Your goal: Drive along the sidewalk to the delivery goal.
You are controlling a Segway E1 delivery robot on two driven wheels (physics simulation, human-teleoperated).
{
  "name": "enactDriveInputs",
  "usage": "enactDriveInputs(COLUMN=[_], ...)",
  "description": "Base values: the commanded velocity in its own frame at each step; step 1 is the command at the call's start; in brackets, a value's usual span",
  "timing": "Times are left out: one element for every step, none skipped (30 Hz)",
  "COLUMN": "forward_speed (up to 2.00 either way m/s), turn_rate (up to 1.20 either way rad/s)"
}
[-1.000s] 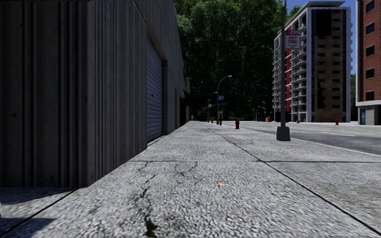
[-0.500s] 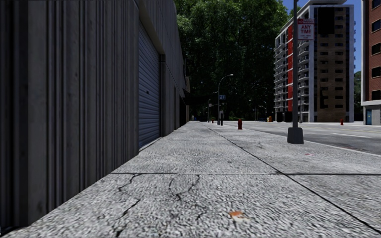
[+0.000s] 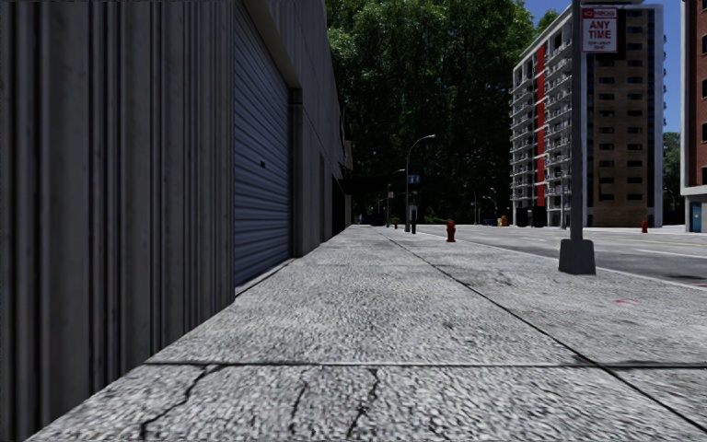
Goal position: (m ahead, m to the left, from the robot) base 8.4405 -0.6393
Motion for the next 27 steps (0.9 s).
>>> enactDriveInputs(forward_speed=[1.61, 1.61, 1.61, 1.61, 1.61, 1.61, 1.61, 1.61, 1.61, 1.61, 1.61, 1.61, 1.61, 1.61, 1.61, 1.61, 1.61, 1.61, 1.61, 1.61, 1.61, 1.61, 1.61, 1.61, 1.61, 1.61, 1.61], turn_rate=[0.00, 0.00, 0.00, 0.00, 0.00, 0.00, 0.00, 0.00, 0.00, 0.00, 0.00, 0.00, 0.00, 0.00, 0.00, 0.00, 0.00, 0.00, 0.00, 0.00, 0.00, 0.00, 0.00, 0.00, 0.00, 0.00, 0.00])
